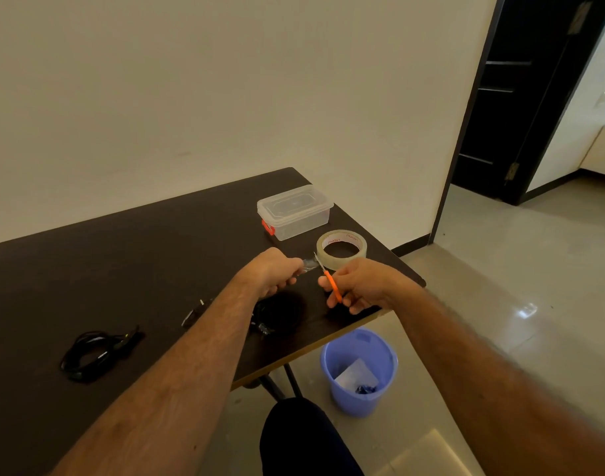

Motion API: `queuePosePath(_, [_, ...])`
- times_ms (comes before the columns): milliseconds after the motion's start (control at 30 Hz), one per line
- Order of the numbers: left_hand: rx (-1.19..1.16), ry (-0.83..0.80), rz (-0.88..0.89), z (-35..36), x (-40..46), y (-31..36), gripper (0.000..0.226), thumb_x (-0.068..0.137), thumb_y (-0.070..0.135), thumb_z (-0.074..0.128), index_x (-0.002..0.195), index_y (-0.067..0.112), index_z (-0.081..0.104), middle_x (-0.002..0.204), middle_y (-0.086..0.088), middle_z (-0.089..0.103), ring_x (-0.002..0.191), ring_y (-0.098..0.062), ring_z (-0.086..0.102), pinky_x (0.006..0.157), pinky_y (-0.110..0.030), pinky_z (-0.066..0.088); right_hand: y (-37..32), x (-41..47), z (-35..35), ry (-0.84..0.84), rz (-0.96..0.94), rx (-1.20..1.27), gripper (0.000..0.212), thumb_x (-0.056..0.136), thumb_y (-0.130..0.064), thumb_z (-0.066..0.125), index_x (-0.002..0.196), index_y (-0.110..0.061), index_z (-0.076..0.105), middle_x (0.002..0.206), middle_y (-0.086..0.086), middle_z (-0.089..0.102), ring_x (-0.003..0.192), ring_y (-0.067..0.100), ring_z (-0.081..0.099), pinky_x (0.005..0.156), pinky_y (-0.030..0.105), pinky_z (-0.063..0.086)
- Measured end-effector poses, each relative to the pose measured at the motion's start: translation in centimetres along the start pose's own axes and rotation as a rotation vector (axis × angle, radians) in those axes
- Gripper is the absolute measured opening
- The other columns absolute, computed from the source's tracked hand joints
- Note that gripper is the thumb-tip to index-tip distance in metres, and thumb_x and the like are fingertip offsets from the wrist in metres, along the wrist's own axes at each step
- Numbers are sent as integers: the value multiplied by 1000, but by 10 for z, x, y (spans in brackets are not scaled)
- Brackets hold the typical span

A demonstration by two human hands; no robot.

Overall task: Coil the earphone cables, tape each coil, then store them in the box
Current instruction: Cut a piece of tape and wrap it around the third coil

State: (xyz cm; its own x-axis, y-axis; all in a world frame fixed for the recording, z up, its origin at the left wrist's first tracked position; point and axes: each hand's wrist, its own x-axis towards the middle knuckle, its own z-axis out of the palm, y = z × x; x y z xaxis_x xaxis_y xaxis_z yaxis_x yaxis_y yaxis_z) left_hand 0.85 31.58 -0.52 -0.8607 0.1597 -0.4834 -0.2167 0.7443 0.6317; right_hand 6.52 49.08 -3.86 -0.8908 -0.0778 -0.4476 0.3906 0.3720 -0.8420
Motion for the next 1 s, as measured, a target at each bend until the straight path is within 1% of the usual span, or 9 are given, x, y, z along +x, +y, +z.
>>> queuePosePath(67, [125, 89, 68, 3, 9, -2, 21, 95, 29, 57, 89, 10, 66, 81, -4, 60, 66, -12, 51, 58, -24, 40, -3, 1, 2, 122, -43, -216, 24, 90, -35, 69, 89, -11, 72, 85, 6, 74, 63, 12, 60, 60, 24, 54])
queuePosePath(133, [246, 181, 113, 6, 15, -3, 23, 94, 31, 59, 95, 10, 68, 91, -6, 65, 79, -15, 59, 61, -27, 41, -8, 4, 2, 231, -50, -413, 25, 87, -35, 73, 90, -10, 71, 87, 8, 74, 71, 15, 66, 67, 27, 58])
queuePosePath(233, [352, 267, 130, 9, 16, -4, 21, 94, 32, 60, 99, 12, 67, 91, -5, 65, 81, -17, 62, 61, -29, 44, -19, 3, 3, 318, 8, -636, 37, 81, -41, 77, 101, -12, 66, 93, 8, 72, 80, 20, 72, 79, 33, 61])
queuePosePath(367, [452, 339, 124, 11, 15, -5, 19, 96, 29, 60, 106, 14, 64, 94, -4, 63, 83, -17, 62, 68, -31, 48, -25, 3, 8, 387, -3, -926, 51, 80, -43, 78, 118, -14, 60, 106, 7, 65, 100, 22, 64, 94, 35, 51])
queuePosePath(533, [556, 376, 135, 10, 12, -3, 16, 97, 25, 58, 107, 14, 62, 85, -2, 56, 76, -15, 56, 70, -31, 48, -22, 8, 12, 390, -19, -1008, 49, 83, -43, 75, 119, -13, 61, 89, 3, 53, 87, 20, 57, 93, 35, 50])
queuePosePath(667, [571, 413, 104, 5, 13, -6, 16, 97, 26, 58, 107, 14, 61, 92, -4, 58, 85, -18, 60, 77, -34, 54, -22, 10, 11, 389, 4, -1027, 49, 84, -43, 74, 118, -11, 61, 86, 4, 52, 82, 19, 52, 92, 35, 50])
queuePosePath(767, [349, 398, 108, 5, 17, -9, 21, 97, 32, 57, 101, 14, 65, 92, -4, 65, 83, -18, 64, 74, -34, 53, -26, 11, 11, 372, 39, -1021, 52, 82, -45, 75, 119, -11, 60, 89, 5, 53, 89, 22, 57, 94, 36, 49])
queuePosePath(900, [-279, 238, 194, 20, 15, 0, 11, 99, 23, 56, 104, 15, 63, 96, -4, 69, 86, -14, 68, 68, -28, 56, -33, 13, 11, 358, 84, -1027, 57, 79, -44, 78, 121, -10, 58, 97, 9, 57, 107, 27, 62, 95, 38, 49])
queuePosePath(1000, [-428, 195, 187, 32, 18, 8, 9, 97, 11, 59, 104, 15, 61, 97, -7, 68, 88, -15, 70, 72, -29, 61, -35, 17, 10, 350, 124, -1033, 60, 79, -43, 78, 124, -9, 57, 115, 12, 63, 111, 29, 62, 97, 39, 49])
